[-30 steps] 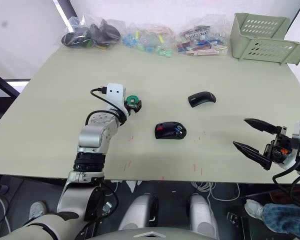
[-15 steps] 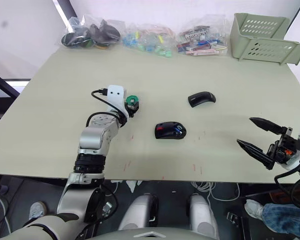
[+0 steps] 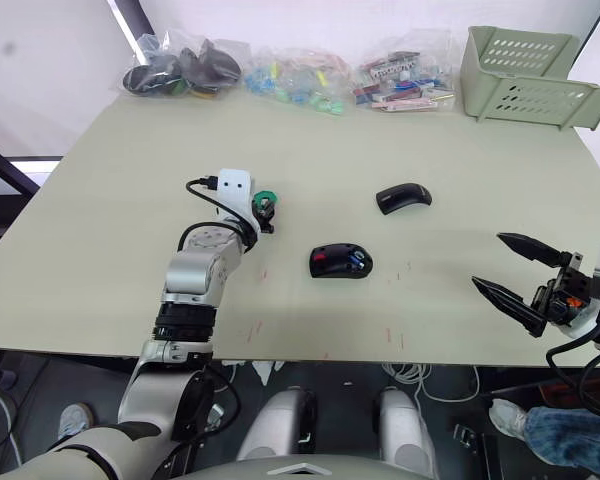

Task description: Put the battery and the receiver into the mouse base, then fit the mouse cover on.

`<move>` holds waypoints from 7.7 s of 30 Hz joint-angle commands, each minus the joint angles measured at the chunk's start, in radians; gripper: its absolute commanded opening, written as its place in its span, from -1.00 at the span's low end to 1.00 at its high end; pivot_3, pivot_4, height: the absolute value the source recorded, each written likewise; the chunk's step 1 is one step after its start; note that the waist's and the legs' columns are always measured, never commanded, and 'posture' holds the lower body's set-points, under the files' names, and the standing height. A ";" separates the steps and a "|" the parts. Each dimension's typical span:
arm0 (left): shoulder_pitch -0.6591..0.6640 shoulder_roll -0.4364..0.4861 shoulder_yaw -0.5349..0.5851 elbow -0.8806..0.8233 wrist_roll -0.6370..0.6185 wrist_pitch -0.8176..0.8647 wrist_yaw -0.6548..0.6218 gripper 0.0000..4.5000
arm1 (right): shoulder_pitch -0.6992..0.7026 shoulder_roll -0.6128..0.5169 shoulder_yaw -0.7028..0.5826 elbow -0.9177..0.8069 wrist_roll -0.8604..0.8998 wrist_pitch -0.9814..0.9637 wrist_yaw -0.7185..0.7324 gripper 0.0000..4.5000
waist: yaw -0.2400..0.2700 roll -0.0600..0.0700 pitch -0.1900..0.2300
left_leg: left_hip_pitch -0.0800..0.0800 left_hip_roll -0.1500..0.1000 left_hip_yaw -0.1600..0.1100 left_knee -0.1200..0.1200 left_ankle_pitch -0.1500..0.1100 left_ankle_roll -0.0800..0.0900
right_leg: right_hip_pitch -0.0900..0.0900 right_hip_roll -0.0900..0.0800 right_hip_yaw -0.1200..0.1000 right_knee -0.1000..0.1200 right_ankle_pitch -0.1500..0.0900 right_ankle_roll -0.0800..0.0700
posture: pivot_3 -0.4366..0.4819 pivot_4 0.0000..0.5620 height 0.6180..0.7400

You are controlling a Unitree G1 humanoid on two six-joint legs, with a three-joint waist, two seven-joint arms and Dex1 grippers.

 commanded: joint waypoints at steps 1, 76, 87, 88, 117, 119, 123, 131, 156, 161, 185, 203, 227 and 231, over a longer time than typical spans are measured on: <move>-0.032 0.001 0.005 -0.007 0.009 -0.029 0.008 -0.05 | -0.005 0.000 -0.013 -0.026 0.021 -0.005 -0.001 1.00 | 0.000 0.000 0.000 | 0.000 0.000 0.000 0.000 0.000 0.000 | 0.000 0.000 0.000 0.000 0.000 0.000 | -0.05 -0.47 1.00; 0.024 0.106 0.011 -0.163 -0.069 -0.061 -0.178 -0.99 | -0.024 0.004 0.055 -0.078 0.009 0.018 -0.018 1.00 | -0.001 0.000 0.000 | 0.004 0.000 0.001 0.000 0.000 0.000 | 0.000 0.000 0.002 0.006 0.000 0.000 | -0.05 -0.47 1.00; 0.152 0.417 -0.096 -0.405 -0.276 -0.221 -0.867 -0.99 | -0.069 -0.070 0.217 -0.271 -0.074 0.221 -0.218 1.00 | -0.006 0.001 0.000 | 0.006 0.001 0.003 0.000 0.000 0.000 | -0.001 0.000 0.003 0.008 -0.003 -0.005 | -0.05 -0.47 1.00; 0.144 0.434 -0.109 -0.397 -0.280 -0.232 -0.908 -0.99 | -0.077 -0.084 0.233 -0.294 -0.063 0.259 -0.234 1.00 | -0.005 0.001 0.000 | 0.006 0.002 0.004 0.000 0.000 -0.001 | -0.001 0.000 0.003 0.008 -0.003 -0.005 | -0.05 -0.47 1.00; -0.132 0.398 -0.315 -0.097 -0.158 -0.670 -1.353 -0.99 | -0.782 0.051 0.485 0.054 1.217 1.095 -1.507 0.07 | -0.008 -0.004 0.004 | -0.009 0.007 0.002 0.000 0.001 -0.001 | -0.012 0.003 0.001 0.006 -0.002 -0.003 | -0.05 -0.47 1.00; -0.131 0.394 -0.313 -0.092 -0.151 -0.686 -1.350 -0.99 | -0.781 0.040 0.503 0.051 1.222 1.086 -1.512 0.07 | -0.007 -0.004 0.004 | -0.011 0.007 0.002 0.000 0.001 -0.001 | -0.014 0.003 0.002 0.007 -0.002 -0.003 | -0.05 -0.47 1.00; -0.125 0.387 -0.309 -0.100 -0.139 -0.706 -1.338 -0.99 | -0.775 0.044 0.532 0.059 1.222 1.077 -1.506 0.07 | -0.008 -0.003 0.004 | -0.011 0.007 0.002 0.000 0.001 -0.001 | -0.014 0.003 0.002 0.007 -0.002 -0.003 | -0.05 -0.47 1.00; -0.124 0.382 -0.306 -0.104 -0.130 -0.711 -1.321 -0.99 | -0.776 0.067 0.542 0.084 1.222 1.062 -1.515 0.07 | -0.009 -0.004 0.004 | -0.011 0.008 0.002 0.000 0.001 -0.001 | -0.015 0.004 0.002 0.008 -0.002 -0.003 | -0.05 -0.47 1.00; -0.122 0.383 -0.303 -0.086 -0.127 -0.739 -1.314 -0.99 | -0.779 0.076 0.529 0.094 1.222 1.067 -1.513 -0.71 | -0.009 -0.003 0.004 | -0.011 0.008 0.002 0.000 0.001 -0.001 | -0.015 0.005 0.002 0.008 -0.002 -0.003 | -0.05 -0.47 1.00; -0.120 0.385 -0.301 -0.086 -0.125 -0.742 -1.311 -0.99 | -0.781 0.073 0.526 0.096 1.222 1.068 -1.512 -0.71 | -0.009 -0.003 0.004 | -0.011 0.008 0.002 0.000 0.001 -0.001 | -0.015 0.005 0.002 0.008 -0.002 -0.003 | -0.05 -0.47 1.00; -0.107 0.385 -0.306 -0.109 -0.162 -0.666 -1.333 -0.99 | -0.779 0.063 0.536 0.089 1.222 1.075 -1.504 -0.99 | -0.009 -0.003 0.004 | -0.011 0.008 0.002 0.000 0.001 -0.001 | -0.015 0.005 0.002 0.008 -0.002 -0.003 | -0.05 -0.47 1.00; 0.039 0.416 -0.241 -0.197 -0.281 -0.270 -1.222 0.95 | -0.981 -0.133 0.669 0.089 0.957 1.268 -1.317 -1.00 | -0.027 -0.003 0.004 | -0.011 0.008 0.002 0.000 0.001 -0.001 | -0.016 0.005 0.002 0.008 -0.002 -0.003 | -0.05 -0.47 1.00; 0.004 0.283 -0.368 0.084 -0.043 -0.537 -1.150 0.95 | -0.814 -0.237 0.516 -0.130 0.521 1.384 -0.921 -1.00 | -0.008 -0.003 0.003 | -0.013 0.007 0.003 0.001 0.001 -0.001 | -0.018 0.004 0.003 0.009 -0.001 -0.003 | -0.05 -0.47 1.00; -0.020 0.261 -0.366 0.110 -0.042 -0.561 -1.155 0.95 | -0.795 -0.229 0.482 -0.156 0.521 1.397 -0.926 -1.00 | -0.001 -0.003 0.003 | -0.013 0.007 0.003 0.001 0.001 -0.001 | -0.018 0.004 0.003 0.009 -0.002 -0.003 | -0.05 -0.47 1.00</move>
